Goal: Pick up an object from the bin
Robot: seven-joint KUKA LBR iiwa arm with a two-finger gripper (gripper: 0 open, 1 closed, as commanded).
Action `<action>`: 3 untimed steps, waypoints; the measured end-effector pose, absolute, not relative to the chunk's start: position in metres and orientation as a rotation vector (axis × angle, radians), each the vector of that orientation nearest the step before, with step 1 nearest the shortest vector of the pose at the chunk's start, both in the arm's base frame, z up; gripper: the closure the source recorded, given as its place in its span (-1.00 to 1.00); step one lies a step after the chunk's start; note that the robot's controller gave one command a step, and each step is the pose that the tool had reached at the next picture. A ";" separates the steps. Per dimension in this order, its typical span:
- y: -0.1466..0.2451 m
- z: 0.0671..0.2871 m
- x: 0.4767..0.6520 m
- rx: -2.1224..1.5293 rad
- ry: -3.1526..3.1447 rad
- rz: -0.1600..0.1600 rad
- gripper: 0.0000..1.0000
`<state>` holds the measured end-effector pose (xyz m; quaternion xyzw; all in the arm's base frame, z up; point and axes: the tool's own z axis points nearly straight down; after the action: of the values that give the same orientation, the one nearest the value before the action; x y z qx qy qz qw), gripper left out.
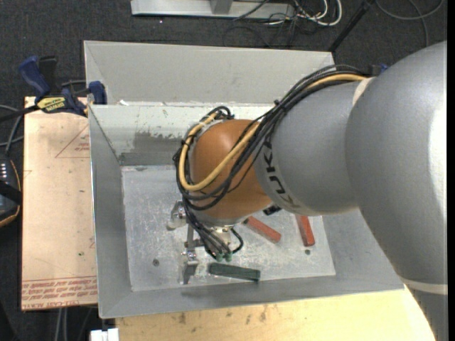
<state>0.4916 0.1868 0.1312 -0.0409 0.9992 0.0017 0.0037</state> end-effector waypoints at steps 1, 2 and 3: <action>0.148 0.102 0.480 -0.127 3.140 0.001 -1.00; 0.118 0.091 0.499 -0.259 3.129 0.002 -1.00; 0.038 0.081 0.503 -0.415 3.102 0.000 1.00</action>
Offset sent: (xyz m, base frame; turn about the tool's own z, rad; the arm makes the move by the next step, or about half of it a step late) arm 0.0087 -0.0717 -0.0408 -0.0833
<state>0.5034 0.0376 0.0807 -0.1326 0.9911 0.0001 0.0059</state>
